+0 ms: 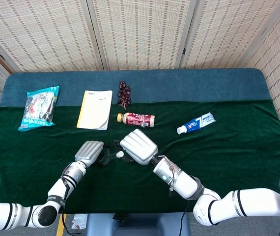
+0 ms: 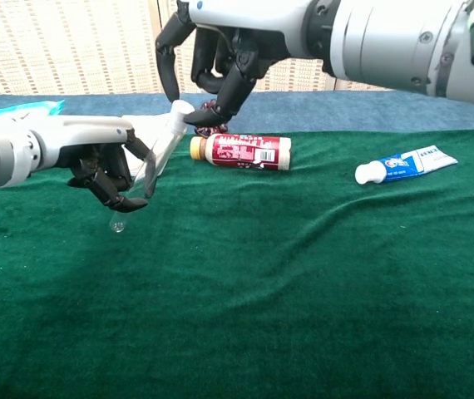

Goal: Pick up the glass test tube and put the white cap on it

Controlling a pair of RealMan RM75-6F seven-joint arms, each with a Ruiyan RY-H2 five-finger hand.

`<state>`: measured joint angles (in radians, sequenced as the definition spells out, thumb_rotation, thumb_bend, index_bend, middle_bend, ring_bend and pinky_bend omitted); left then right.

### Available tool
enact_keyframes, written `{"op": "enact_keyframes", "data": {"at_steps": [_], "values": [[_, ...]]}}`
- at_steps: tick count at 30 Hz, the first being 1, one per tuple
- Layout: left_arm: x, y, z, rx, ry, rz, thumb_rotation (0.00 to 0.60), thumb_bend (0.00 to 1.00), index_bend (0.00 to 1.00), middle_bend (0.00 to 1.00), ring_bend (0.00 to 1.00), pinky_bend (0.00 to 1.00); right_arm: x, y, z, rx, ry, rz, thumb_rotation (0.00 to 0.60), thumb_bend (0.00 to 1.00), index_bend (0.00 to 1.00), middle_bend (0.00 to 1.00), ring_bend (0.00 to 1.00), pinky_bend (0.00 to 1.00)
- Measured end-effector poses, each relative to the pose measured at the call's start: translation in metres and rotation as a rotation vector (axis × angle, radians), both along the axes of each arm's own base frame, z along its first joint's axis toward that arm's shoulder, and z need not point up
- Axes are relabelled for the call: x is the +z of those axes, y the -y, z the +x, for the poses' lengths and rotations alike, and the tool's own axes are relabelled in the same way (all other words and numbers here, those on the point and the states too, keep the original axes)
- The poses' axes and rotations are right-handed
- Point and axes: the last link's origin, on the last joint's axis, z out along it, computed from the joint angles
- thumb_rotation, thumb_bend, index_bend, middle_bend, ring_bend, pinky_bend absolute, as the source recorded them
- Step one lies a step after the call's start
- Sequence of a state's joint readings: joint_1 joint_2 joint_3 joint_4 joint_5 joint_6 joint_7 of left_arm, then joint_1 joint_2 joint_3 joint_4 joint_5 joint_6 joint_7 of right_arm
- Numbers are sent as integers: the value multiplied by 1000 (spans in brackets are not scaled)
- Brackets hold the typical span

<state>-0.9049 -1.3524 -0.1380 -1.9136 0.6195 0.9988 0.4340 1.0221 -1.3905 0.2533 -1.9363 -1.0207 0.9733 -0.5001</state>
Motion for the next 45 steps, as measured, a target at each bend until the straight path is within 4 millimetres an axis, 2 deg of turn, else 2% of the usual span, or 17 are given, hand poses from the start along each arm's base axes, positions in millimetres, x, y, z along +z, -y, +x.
{"op": "enact_keyframes", "data": {"at_steps": [21, 23, 29, 34, 41, 45], "values": [[3, -2, -2, 7, -2, 3, 600, 467, 706, 1000, 946, 909, -8, 4, 1, -7, -11, 2, 600, 512, 653, 901, 1000, 951], [3, -2, -2, 7, -3, 4, 600, 467, 706, 1000, 946, 909, -8, 5, 0, -7, -8, 0, 600, 513, 592, 901, 1000, 951], [3, -2, -3, 5, -6, 6, 600, 468, 707, 1000, 947, 909, -8, 6, -2, -8, -8, 1, 600, 510, 319, 900, 1000, 951], [4, -2, -4, 4, -15, 10, 600, 468, 707, 1000, 947, 909, -6, 5, -3, -8, 4, -2, 600, 401, 141, 899, 1000, 951], [10, -3, -10, 1, -49, 32, 600, 468, 707, 1000, 946, 909, 3, 5, -5, -14, 28, -12, 600, 399, 99, 899, 1000, 951], [17, -6, -17, -2, -86, 63, 600, 469, 707, 1000, 947, 909, 20, 6, -12, -29, 49, -47, 600, 400, 99, 899, 1000, 951]]}}
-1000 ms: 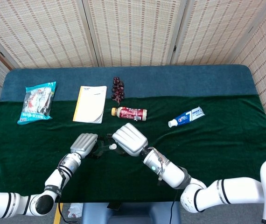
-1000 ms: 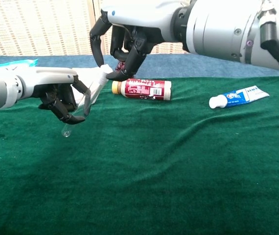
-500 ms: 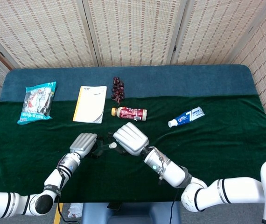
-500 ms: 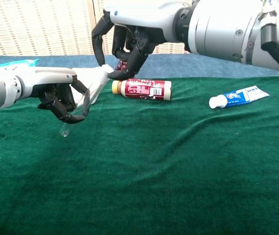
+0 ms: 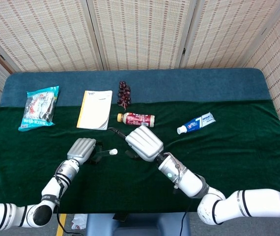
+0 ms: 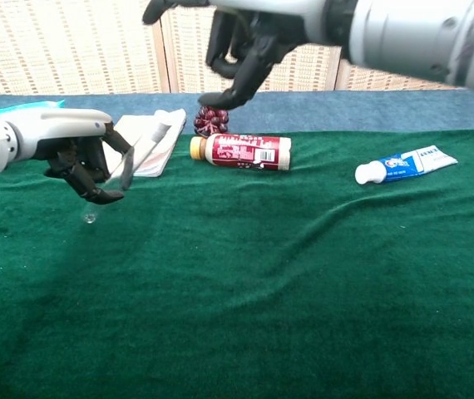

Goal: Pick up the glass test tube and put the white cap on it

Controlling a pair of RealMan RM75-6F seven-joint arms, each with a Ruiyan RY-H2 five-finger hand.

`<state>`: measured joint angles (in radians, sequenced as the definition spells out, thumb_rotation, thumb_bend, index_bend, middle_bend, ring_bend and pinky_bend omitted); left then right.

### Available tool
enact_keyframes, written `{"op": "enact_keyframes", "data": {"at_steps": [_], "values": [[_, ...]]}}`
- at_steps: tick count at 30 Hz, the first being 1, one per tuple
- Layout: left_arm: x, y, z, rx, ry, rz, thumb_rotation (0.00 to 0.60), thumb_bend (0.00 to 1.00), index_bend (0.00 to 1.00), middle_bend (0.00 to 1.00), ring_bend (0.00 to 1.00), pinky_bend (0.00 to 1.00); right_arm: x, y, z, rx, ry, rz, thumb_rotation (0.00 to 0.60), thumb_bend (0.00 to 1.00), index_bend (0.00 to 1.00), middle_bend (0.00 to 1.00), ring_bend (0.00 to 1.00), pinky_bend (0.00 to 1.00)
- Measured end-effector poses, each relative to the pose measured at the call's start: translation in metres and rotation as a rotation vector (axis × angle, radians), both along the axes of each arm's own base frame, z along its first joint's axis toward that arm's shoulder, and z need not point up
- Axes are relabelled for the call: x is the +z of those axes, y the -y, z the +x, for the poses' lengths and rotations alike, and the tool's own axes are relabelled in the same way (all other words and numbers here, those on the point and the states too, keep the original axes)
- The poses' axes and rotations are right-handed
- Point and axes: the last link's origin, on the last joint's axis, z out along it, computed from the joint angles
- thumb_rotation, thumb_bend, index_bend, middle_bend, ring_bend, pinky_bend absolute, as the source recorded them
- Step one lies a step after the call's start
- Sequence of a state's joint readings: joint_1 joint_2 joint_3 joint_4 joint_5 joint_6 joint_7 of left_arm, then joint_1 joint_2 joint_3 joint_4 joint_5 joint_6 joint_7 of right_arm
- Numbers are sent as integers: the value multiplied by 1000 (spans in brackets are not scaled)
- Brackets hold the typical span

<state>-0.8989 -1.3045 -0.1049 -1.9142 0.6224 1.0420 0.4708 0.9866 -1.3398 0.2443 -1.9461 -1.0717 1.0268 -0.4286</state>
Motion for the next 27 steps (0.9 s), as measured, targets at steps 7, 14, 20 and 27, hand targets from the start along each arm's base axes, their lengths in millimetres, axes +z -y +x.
{"op": "enact_keyframes", "data": {"at_steps": [7, 14, 20, 27], "values": [[-3, -2, -10, -36, -108, 61, 600, 472, 707, 1000, 946, 909, 32, 2, -28, -51, 29, -73, 600, 400, 99, 899, 1000, 951], [-18, -3, -12, -83, -201, 118, 600, 476, 705, 1000, 946, 909, 44, 2, -51, -91, 30, -102, 600, 400, 99, 899, 1000, 951], [-39, -5, -11, -129, -309, 163, 600, 473, 666, 1000, 945, 909, 49, 6, -80, -158, 11, -125, 600, 400, 99, 899, 1000, 951], [-63, -7, -11, -155, -397, 189, 600, 473, 560, 1000, 942, 909, 47, 11, -96, -192, 2, -121, 600, 399, 99, 899, 1000, 951]]}}
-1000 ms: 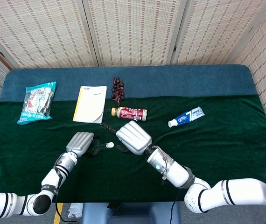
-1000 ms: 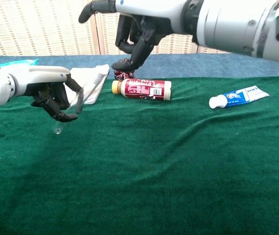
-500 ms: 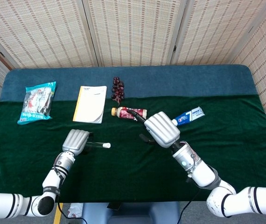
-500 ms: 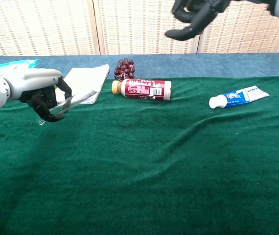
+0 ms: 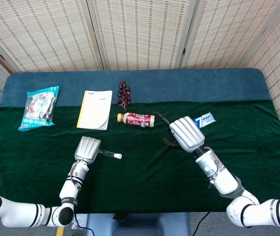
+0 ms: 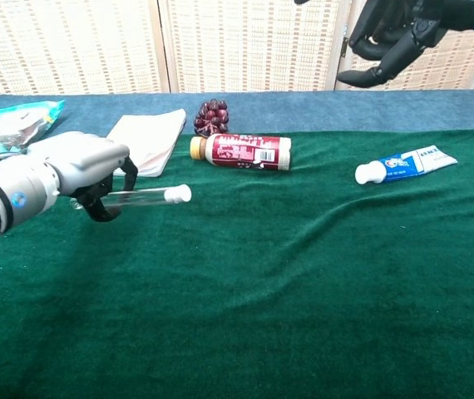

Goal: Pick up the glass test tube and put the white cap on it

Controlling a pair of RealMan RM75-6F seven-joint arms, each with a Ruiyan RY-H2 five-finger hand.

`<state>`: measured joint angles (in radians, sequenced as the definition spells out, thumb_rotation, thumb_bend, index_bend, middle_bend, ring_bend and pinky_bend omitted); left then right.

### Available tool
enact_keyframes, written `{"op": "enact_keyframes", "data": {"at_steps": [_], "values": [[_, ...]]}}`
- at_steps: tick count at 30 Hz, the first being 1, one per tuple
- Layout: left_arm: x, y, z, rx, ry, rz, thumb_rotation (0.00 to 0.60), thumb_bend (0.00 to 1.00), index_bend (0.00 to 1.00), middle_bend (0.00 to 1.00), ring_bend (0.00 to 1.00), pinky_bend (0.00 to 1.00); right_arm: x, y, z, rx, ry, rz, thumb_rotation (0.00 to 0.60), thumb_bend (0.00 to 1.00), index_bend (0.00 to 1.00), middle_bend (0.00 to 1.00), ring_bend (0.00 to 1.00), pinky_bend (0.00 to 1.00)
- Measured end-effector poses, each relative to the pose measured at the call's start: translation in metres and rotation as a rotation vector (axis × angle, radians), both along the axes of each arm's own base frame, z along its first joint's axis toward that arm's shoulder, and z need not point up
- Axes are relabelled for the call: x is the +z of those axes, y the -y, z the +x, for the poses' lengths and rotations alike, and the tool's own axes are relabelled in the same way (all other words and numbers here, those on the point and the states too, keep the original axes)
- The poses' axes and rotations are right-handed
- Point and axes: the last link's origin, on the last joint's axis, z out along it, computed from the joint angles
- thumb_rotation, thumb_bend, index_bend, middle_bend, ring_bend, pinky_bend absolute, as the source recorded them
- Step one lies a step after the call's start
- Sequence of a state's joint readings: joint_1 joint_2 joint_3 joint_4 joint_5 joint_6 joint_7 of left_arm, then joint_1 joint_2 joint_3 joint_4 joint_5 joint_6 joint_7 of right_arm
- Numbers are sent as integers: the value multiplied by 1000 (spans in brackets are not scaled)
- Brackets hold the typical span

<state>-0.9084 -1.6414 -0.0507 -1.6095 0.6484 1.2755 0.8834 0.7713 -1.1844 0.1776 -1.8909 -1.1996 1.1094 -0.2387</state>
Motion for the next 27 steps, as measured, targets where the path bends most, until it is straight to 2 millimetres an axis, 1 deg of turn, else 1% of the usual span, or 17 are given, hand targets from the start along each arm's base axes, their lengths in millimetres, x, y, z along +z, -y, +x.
{"op": "enact_keyframes", "data": {"at_steps": [3, 5, 7, 9, 12, 14, 16, 18, 20, 21, 22, 23, 25, 26, 27], "values": [[-5, 0, 0, 3, -14, -3, 600, 473, 495, 1000, 940, 909, -1, 1, -4, -9, 1, 2, 600, 399, 99, 899, 1000, 951], [-6, 0, 0, 5, -23, -5, 600, 472, 418, 1000, 935, 909, -1, 2, -6, -14, 1, 2, 600, 399, 99, 899, 1000, 951], [-7, 0, -1, 12, -29, -9, 600, 472, 372, 1000, 933, 909, 0, 3, -8, -20, 5, 3, 600, 400, 99, 899, 1000, 951], [-7, 1, -1, 19, -31, -13, 600, 472, 339, 1000, 932, 909, -1, 4, -9, -26, 10, 6, 600, 400, 99, 899, 1000, 951], [-7, 2, 0, 33, -18, -19, 600, 472, 316, 1000, 931, 909, 0, 4, -12, -32, 14, 4, 600, 399, 99, 899, 1000, 951], [-4, 3, 1, 38, -2, -19, 600, 472, 297, 1000, 926, 909, 2, 4, -14, -36, 11, -3, 600, 400, 99, 899, 1000, 951], [3, 4, 2, 40, 31, -12, 600, 472, 278, 999, 905, 909, 6, 4, -18, -43, 2, -16, 600, 400, 99, 897, 1000, 951], [15, 5, 2, 45, 80, 3, 600, 472, 273, 977, 873, 908, 12, 4, -25, -55, -13, -29, 600, 400, 99, 881, 1000, 951], [30, 4, -1, 51, 122, 24, 600, 472, 287, 899, 807, 891, 17, 3, -32, -70, -35, -42, 600, 400, 101, 845, 990, 950], [41, 3, -4, 56, 149, 42, 600, 472, 295, 868, 782, 879, 21, 1, -39, -82, -54, -51, 600, 400, 115, 813, 959, 945], [50, 3, -7, 59, 169, 57, 600, 472, 308, 813, 738, 851, 24, -1, -44, -93, -71, -58, 600, 400, 123, 790, 933, 940], [59, 3, -11, 62, 190, 73, 600, 472, 316, 764, 697, 823, 26, -3, -50, -105, -85, -64, 600, 400, 135, 750, 882, 919], [82, 4, -22, 66, 242, 119, 600, 472, 324, 650, 569, 735, 29, -9, -63, -136, -102, -73, 600, 400, 139, 621, 758, 817], [87, 5, -25, 64, 253, 131, 600, 471, 324, 602, 503, 689, 31, -12, -69, -150, -109, -76, 600, 400, 139, 565, 710, 761], [97, 7, -31, 60, 272, 154, 600, 471, 324, 543, 428, 631, 34, -16, -77, -166, -117, -83, 600, 400, 139, 500, 650, 692]]}}
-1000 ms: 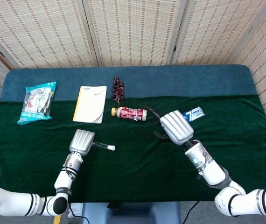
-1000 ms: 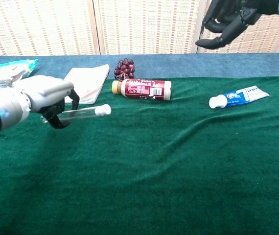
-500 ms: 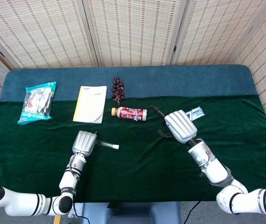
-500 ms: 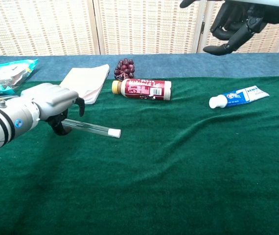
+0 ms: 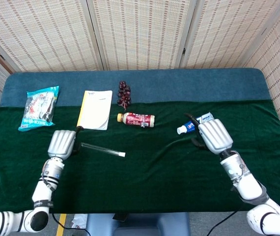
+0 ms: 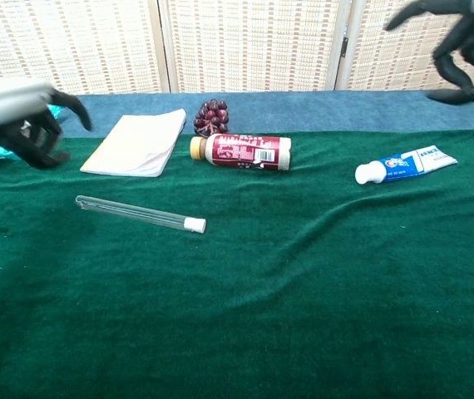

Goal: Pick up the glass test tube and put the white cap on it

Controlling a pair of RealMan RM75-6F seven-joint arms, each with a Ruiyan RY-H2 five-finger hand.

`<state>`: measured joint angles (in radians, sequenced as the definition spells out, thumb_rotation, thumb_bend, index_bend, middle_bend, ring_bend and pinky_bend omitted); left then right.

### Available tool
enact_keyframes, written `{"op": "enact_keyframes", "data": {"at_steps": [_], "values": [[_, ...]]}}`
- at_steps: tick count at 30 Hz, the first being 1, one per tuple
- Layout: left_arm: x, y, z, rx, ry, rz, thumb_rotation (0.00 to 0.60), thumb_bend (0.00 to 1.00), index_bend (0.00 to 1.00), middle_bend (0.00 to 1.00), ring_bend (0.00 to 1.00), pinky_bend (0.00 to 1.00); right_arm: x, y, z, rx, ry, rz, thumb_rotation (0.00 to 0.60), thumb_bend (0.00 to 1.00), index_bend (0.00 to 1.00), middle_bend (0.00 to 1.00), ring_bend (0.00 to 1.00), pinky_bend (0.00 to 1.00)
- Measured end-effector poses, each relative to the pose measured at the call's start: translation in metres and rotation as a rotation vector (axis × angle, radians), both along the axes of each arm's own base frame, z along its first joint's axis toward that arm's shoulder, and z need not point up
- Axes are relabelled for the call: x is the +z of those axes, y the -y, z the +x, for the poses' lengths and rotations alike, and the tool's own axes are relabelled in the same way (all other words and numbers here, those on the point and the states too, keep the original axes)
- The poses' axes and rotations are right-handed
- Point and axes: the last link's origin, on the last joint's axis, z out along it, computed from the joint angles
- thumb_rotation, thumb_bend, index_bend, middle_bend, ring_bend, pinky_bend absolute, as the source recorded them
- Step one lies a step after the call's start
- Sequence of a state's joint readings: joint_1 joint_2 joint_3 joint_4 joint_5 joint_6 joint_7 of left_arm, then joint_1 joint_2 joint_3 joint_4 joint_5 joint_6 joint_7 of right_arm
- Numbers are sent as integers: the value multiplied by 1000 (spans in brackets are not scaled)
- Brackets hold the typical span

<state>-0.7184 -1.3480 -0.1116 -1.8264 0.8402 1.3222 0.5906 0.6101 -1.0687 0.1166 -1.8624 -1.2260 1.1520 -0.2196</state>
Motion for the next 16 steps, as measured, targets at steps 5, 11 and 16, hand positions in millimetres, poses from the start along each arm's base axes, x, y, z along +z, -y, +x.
{"op": "enact_keyframes", "data": {"at_steps": [5, 11, 16], "values": [[31, 15, -32, -6, 60, 88, 600, 470, 285, 343, 218, 327, 14, -17, -28, -39, -27, -64, 600, 400, 4, 203, 318, 342], [62, 52, -78, 19, 69, 188, 600, 466, 270, 300, 191, 217, 30, -48, -66, -88, -50, -154, 600, 400, 0, 45, 83, 166], [76, 85, -101, 41, 67, 236, 600, 463, 270, 300, 191, 209, 37, -77, -93, -147, -37, -212, 600, 400, 0, 45, 81, 165]]}}
